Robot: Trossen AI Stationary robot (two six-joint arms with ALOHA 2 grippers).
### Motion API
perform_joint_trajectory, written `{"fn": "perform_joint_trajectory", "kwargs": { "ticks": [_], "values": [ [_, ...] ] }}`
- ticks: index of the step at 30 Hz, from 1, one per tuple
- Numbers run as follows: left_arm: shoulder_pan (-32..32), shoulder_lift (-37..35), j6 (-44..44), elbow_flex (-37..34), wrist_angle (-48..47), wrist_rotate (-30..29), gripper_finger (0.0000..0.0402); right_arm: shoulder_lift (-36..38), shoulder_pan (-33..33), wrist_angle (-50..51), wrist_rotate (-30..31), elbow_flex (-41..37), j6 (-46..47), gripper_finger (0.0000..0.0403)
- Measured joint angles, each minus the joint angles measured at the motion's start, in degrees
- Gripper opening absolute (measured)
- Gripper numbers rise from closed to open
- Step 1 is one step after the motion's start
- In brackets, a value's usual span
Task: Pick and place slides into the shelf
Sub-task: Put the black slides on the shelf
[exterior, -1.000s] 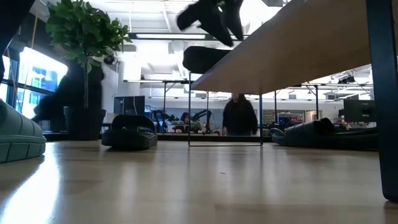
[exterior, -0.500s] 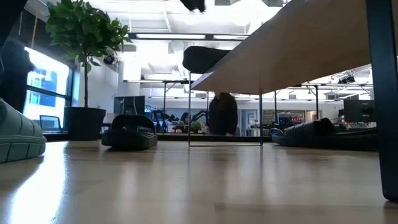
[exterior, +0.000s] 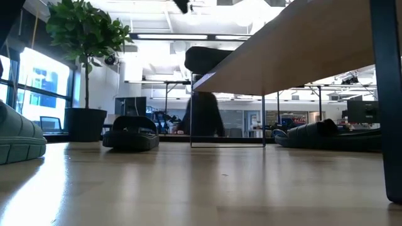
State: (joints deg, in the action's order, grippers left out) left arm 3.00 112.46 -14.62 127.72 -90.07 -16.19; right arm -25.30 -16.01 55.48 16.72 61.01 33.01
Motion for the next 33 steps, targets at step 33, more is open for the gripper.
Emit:
{"fn": "perform_joint_trajectory", "kwargs": {
  "ticks": [33],
  "values": [
    [-5.35, -17.65, 0.66, -64.24, 32.36, -20.46, 0.0148, -0.04, 0.0, 0.02, -0.69, 0.0, -0.52, 0.0103]
  ]
}}
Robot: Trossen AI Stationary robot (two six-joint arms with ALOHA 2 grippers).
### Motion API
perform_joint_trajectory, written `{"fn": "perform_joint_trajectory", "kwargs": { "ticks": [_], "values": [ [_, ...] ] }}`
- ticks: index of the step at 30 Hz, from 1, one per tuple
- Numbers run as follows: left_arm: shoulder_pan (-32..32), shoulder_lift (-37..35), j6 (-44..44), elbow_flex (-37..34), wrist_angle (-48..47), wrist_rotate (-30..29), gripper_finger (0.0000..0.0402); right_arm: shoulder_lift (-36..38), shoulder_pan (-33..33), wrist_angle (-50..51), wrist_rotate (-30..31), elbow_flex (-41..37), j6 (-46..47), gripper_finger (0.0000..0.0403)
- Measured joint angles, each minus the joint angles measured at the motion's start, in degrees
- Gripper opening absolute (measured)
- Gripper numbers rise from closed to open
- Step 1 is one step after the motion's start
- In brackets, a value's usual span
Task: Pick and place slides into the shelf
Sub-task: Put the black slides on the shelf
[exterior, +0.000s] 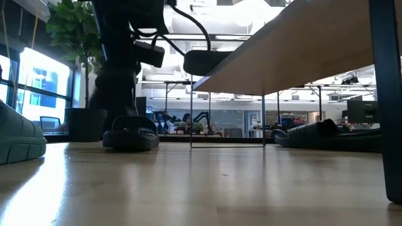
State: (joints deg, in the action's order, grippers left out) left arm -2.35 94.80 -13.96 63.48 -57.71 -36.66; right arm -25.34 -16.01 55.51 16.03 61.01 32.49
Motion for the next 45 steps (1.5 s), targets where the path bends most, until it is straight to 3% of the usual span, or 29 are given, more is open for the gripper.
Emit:
{"fn": "perform_joint_trajectory", "kwargs": {
  "ticks": [9, 16, 21, 33, 45],
  "values": [
    [0.11, -2.37, -0.08, 0.12, -2.22, 2.48, 0.0198, 0.0, 0.0, 1.32, 0.0, 0.0, 0.02, 0.0103],
    [0.06, -9.76, -2.82, 0.16, -3.97, -2.46, 0.0221, 0.0, 0.0, 2.58, 0.02, 0.0, 0.02, 0.0103],
    [0.05, -10.8, -2.68, 0.02, -2.98, -3.44, 0.0222, 0.0, 0.0, 2.56, 0.05, 0.0, -0.44, 0.0103],
    [0.11, -13.03, -4.37, -11.51, 11.48, 1.68, 0.0221, 0.0, 0.0, 2.56, 0.06, 0.0, -0.42, 0.0103],
    [0.09, -12.68, -4.46, -20.68, 20.99, -1.57, 0.0221, 0.0, -0.02, 2.54, 0.47, 0.0, 0.22, 0.0103]
  ]
}}
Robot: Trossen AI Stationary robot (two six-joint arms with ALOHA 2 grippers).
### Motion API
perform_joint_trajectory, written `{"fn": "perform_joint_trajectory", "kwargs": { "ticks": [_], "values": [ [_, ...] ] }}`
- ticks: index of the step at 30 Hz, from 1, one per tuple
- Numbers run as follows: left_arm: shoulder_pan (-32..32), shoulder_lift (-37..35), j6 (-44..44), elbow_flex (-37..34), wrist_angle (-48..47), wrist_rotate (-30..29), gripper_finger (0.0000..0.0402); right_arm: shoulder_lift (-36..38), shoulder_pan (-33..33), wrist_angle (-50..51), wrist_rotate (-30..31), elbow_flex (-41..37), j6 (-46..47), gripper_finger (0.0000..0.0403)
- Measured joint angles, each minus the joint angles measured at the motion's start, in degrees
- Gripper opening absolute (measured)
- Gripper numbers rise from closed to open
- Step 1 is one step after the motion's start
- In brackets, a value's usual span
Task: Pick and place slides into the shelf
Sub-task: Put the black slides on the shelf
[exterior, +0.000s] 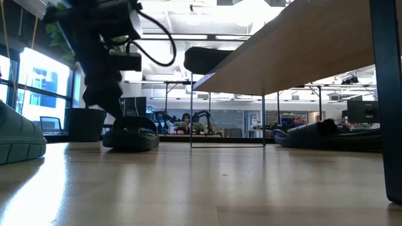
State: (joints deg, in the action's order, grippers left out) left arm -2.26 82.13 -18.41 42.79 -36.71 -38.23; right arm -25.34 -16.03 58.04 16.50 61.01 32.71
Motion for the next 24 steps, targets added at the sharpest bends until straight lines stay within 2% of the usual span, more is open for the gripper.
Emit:
{"fn": "perform_joint_trajectory", "kwargs": {
  "ticks": [7, 24],
  "values": [
    [-0.11, 0.48, 0.14, -2.28, 3.42, -7.01, 0.022, 0.0, 0.02, 0.0, 1.2, 0.0, -0.18, 0.0103],
    [-8.15, 0.48, 4.48, -3.88, 11.11, -5.0, 0.022, 0.0, 0.0, 0.0, 1.86, 0.0, -0.16, 0.0103]
  ]
}}
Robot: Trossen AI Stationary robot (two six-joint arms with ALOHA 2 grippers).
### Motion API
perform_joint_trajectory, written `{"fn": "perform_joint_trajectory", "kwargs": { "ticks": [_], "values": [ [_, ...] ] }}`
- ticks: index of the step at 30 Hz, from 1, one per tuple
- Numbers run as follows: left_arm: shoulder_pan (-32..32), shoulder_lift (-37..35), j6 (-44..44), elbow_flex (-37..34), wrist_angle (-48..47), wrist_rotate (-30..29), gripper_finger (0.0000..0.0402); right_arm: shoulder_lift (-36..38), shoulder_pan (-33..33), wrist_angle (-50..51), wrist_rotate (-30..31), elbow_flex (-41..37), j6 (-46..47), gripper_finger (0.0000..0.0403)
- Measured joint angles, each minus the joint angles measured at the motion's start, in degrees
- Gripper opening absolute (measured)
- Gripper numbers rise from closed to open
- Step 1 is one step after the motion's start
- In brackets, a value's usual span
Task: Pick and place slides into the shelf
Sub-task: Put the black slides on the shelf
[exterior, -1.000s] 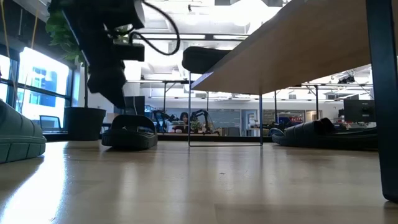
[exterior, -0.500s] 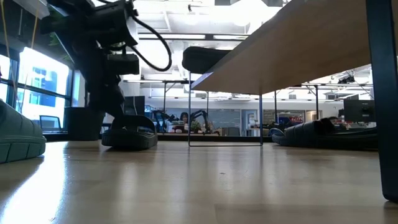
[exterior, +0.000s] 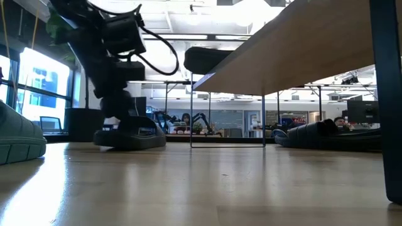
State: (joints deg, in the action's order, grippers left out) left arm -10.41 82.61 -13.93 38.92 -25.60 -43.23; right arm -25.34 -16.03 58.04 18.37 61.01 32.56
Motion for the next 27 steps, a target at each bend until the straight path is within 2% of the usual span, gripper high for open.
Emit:
{"fn": "perform_joint_trajectory", "kwargs": {
  "ticks": [6, 10, 17, 21, 27],
  "values": [
    [-2.2, 0.0, 9.92, 0.0, 4.94, 5.48, 0.0218, 0.0, 0.0, 0.0, 0.25, 0.0, -0.02, 0.0103],
    [-3.25, 0.0, 14.98, 0.0, 6.17, 6.61, 0.0188, 0.0, 0.0, 0.0, 0.24, 0.0, -0.01, 0.0103],
    [-5.48, -0.04, 15.22, 0.02, 6.24, 11.93, 0.008, 0.0, 0.0, 0.0, 0.25, 0.0, -0.02, 0.0103],
    [-5.38, -0.04, 15.22, 0.02, 6.37, 11.94, 0.0016, 0.0, 0.01, 0.0, 0.27, 0.0, 0.0, 0.0103],
    [-5.36, -0.31, 8.43, 0.88, 3.96, 11.31, 0.0012, 0.0, 0.01, 0.0, 0.27, 0.0, 0.0, 0.0103]
  ]
}}
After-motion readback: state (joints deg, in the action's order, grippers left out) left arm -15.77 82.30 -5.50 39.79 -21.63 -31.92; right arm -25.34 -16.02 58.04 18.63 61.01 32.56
